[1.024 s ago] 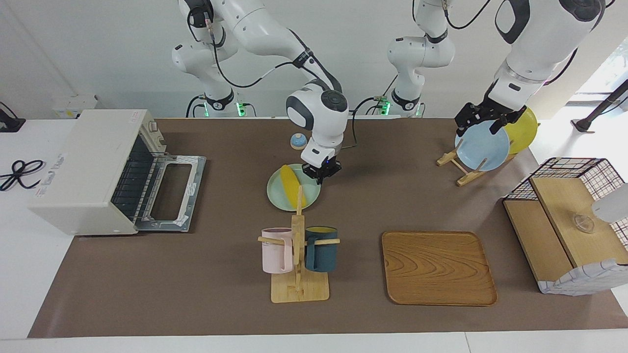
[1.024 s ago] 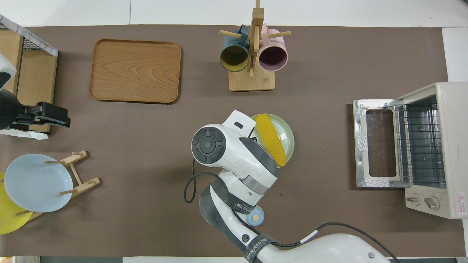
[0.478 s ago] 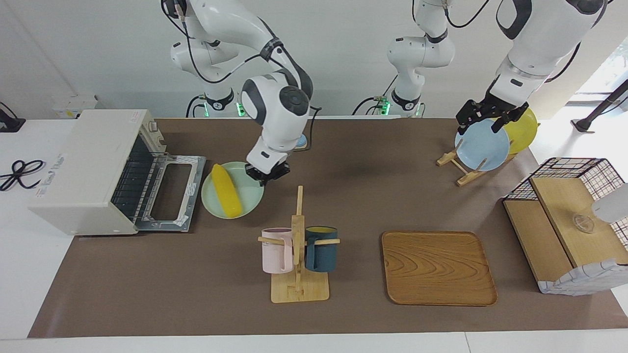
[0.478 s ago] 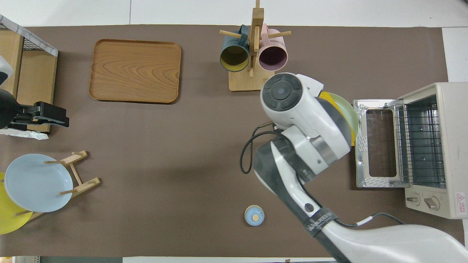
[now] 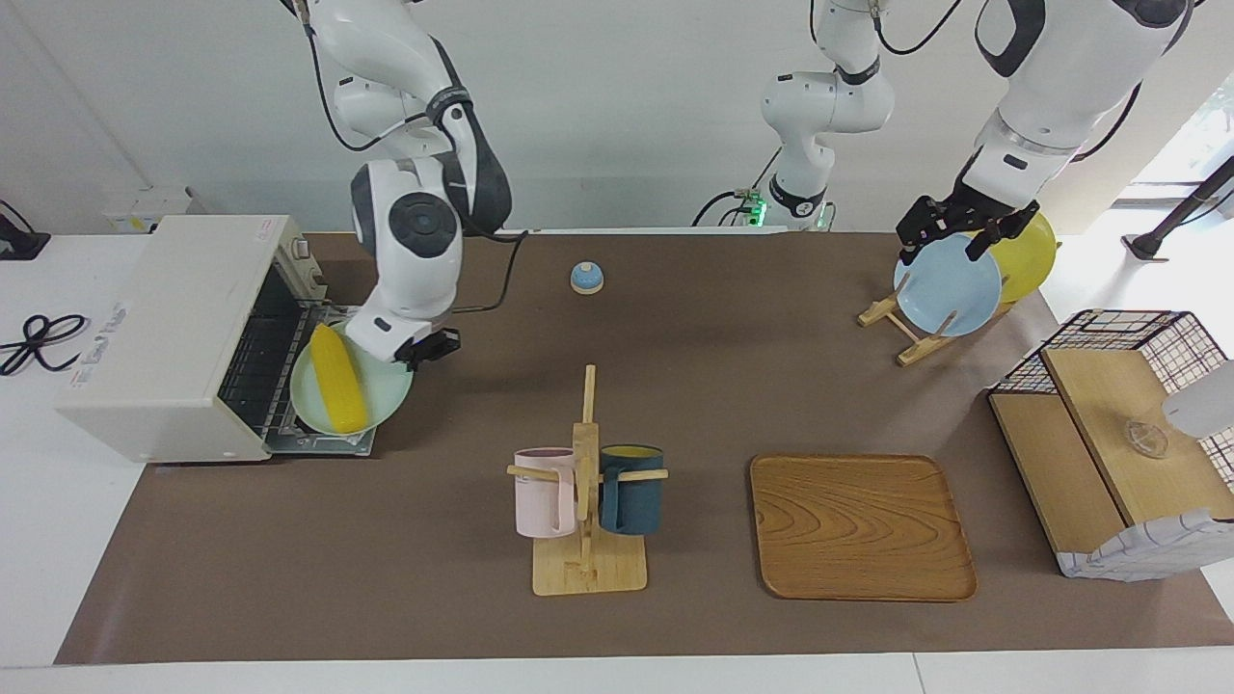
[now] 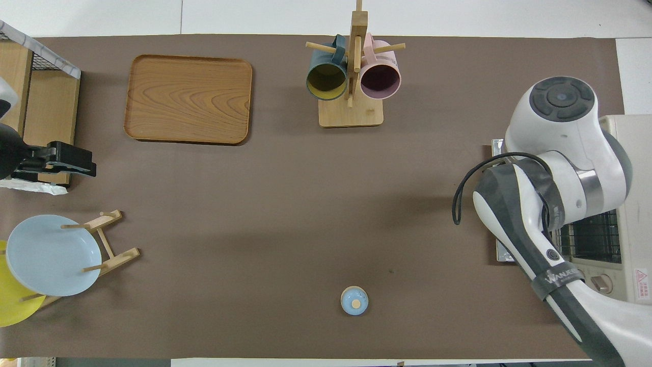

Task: Put corn in oven
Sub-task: 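Carry the corn with the right gripper into the open oven, then release the corn inside the oven and pull the right gripper out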

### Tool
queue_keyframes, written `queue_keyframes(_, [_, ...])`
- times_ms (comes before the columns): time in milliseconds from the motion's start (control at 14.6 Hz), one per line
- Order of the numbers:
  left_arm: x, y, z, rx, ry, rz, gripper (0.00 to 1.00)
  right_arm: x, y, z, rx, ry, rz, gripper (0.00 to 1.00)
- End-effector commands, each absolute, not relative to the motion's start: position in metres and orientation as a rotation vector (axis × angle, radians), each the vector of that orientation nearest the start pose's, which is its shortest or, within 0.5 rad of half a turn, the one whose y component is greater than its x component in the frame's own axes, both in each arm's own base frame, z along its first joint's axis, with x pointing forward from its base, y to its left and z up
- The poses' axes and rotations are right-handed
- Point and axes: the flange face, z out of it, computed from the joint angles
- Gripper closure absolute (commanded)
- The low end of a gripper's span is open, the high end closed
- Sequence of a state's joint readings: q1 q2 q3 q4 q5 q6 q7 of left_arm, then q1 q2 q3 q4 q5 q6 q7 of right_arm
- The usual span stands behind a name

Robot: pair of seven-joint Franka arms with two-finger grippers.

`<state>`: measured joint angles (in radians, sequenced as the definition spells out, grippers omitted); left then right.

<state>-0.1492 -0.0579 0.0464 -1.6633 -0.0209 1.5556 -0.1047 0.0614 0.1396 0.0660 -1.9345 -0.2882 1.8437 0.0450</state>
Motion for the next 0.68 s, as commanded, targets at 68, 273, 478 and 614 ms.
queue_keyframes(68, [0.556,-0.059,0.601,-3.166,-0.003,0.102,0.00,0.526,0.032,0.408,-3.379,-0.351,0.355,1.00])
queue_keyframes(273, [0.554,-0.060,0.617,-3.173,0.016,0.081,0.00,0.517,0.009,0.406,-3.370,-0.342,0.381,1.00])
queue_keyframes(478, [0.542,-0.057,0.630,-3.175,0.017,0.078,0.00,0.514,-0.024,0.395,-3.350,-0.374,0.337,1.00])
queue_keyframes(614, [0.540,-0.057,0.630,-3.174,0.018,0.088,0.00,0.512,-0.039,0.389,-3.338,-0.411,0.305,1.00])
